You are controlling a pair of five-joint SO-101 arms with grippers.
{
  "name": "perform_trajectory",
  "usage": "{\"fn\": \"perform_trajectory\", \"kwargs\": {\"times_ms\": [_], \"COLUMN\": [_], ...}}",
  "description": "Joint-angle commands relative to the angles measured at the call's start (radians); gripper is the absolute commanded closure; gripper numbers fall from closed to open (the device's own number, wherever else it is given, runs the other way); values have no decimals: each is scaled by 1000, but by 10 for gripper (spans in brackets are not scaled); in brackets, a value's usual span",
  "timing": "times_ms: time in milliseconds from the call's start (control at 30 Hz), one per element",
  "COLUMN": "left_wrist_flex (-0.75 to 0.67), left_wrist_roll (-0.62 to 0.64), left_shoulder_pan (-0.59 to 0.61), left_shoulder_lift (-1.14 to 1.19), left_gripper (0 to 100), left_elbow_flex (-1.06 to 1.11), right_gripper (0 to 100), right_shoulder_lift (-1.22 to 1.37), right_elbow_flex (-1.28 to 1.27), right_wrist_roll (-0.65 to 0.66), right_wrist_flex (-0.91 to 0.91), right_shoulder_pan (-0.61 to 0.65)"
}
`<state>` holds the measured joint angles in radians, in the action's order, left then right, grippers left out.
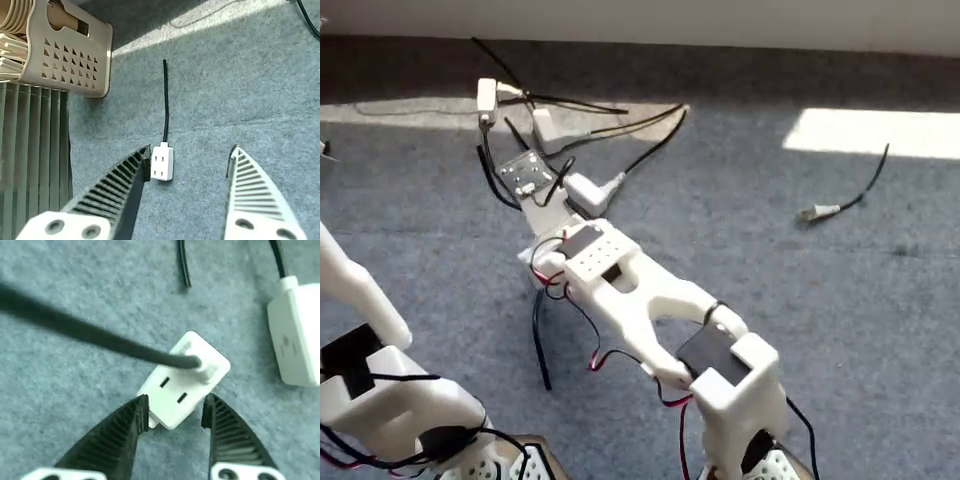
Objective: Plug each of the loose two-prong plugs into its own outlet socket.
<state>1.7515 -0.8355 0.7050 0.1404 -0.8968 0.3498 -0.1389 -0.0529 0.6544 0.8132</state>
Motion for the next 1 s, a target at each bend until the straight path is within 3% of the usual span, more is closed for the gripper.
{"fn": "perform_trajectory", "kwargs": {"times_ms": [0,400,967], "left_wrist_flex": [3,5,3], "left_wrist_roll": [6,6,6], "left_shoulder_pan": [8,13,65], "left_shoulder_lift": [-38,-39,-38], "left_gripper": [755,758,758], "left_elbow_flex": [4,5,5], "right_gripper": [817,817,825], "right_shoulder_lift": [1,104,288], "right_elbow_flex": [110,137,444], "right_wrist_roll": [-11,-11,-9], "right_wrist_flex": [39,30,127], "right_shoulder_pan": [33,21,16]}}
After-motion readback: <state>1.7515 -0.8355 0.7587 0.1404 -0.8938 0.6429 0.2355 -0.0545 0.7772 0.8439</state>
